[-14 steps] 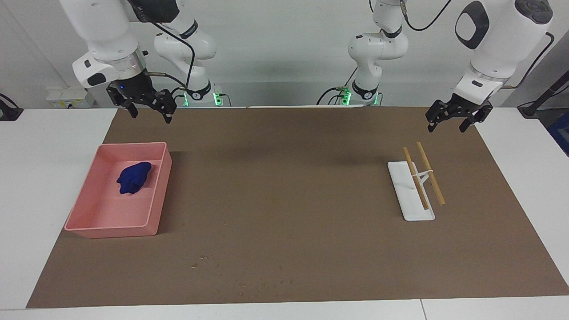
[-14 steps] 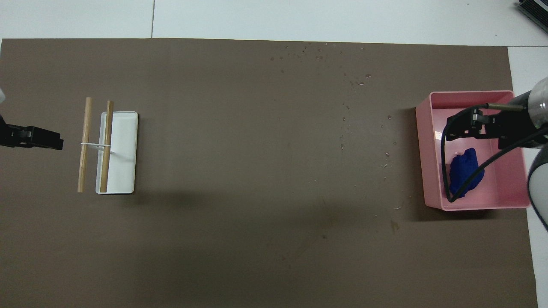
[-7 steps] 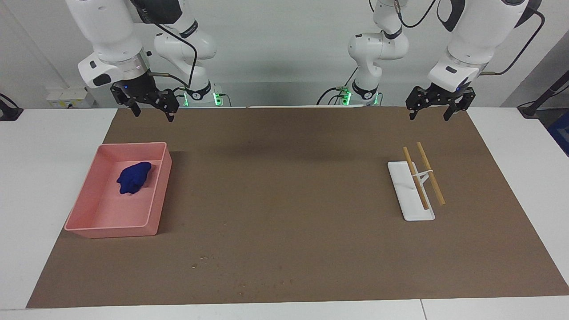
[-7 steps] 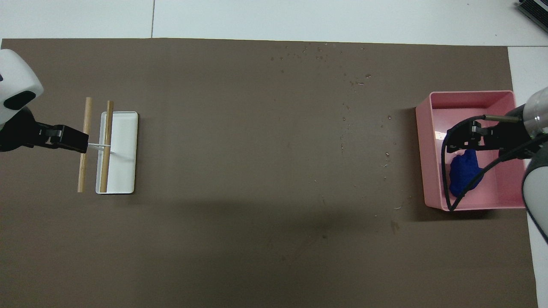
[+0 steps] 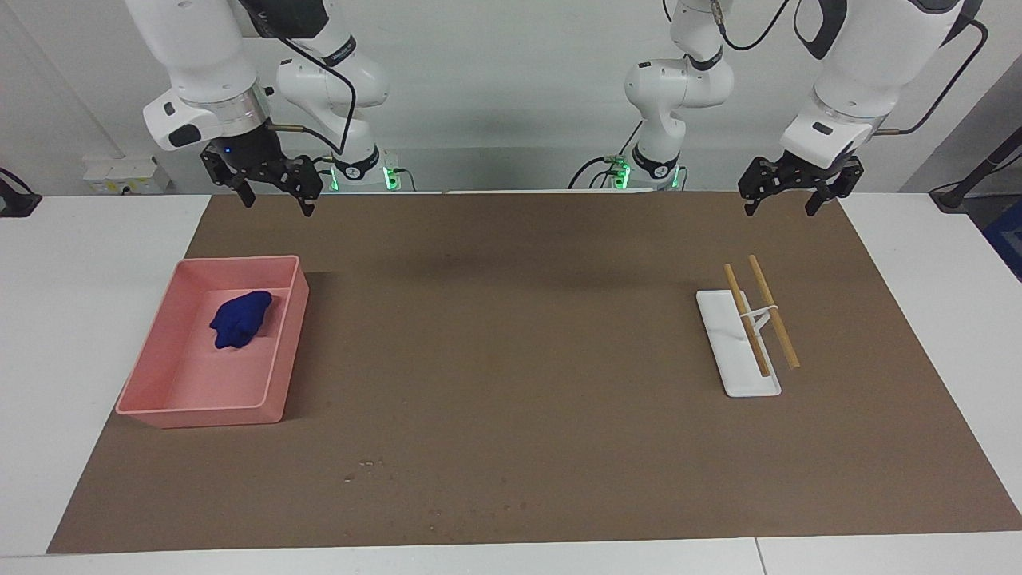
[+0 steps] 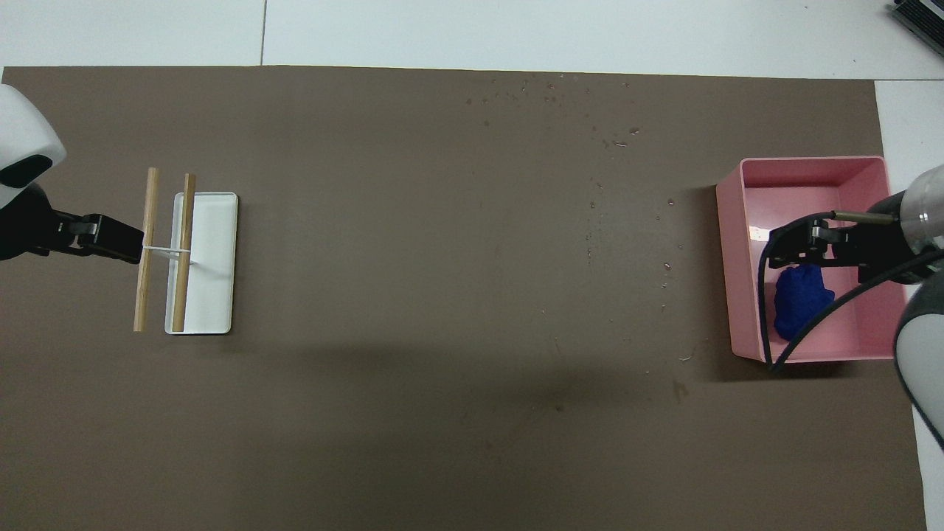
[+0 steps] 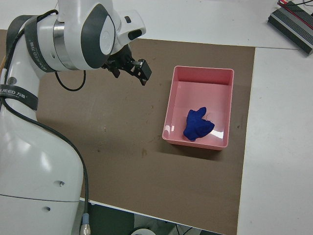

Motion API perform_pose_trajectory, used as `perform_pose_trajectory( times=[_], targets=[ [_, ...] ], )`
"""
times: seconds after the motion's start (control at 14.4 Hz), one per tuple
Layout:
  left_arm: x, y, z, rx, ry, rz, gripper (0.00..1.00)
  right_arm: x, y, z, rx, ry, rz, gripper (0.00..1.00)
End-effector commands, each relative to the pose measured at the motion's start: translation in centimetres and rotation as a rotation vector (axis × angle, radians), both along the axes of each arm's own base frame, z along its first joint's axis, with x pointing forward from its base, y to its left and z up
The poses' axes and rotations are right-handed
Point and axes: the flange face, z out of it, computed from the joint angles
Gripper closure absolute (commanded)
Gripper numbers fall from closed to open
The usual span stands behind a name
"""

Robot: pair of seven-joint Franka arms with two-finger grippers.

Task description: Wipe water with towel using both arms

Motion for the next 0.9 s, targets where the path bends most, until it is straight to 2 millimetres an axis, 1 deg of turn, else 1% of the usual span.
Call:
perform_pose_trajectory(
  times=[0.0, 0.21, 0.83],
  targets=[
    [-0.36, 0.09, 0.34, 0.015, 0.009, 0.006, 0.0, 0.72, -1.18, 0.68, 0.019, 0.004, 0.066, 0.04],
    [-0.33, 0.16, 0.15, 0.015, 0.01, 0.016, 0.0, 0.68, -0.85, 0.39, 0.019, 0.012, 0.077, 0.04],
    [-0.64, 0.07, 0.01, 0.013, 0.015, 0.014, 0.0, 0.39, -0.93, 0.1, 0.016, 0.018, 0.075, 0.04]
  ],
)
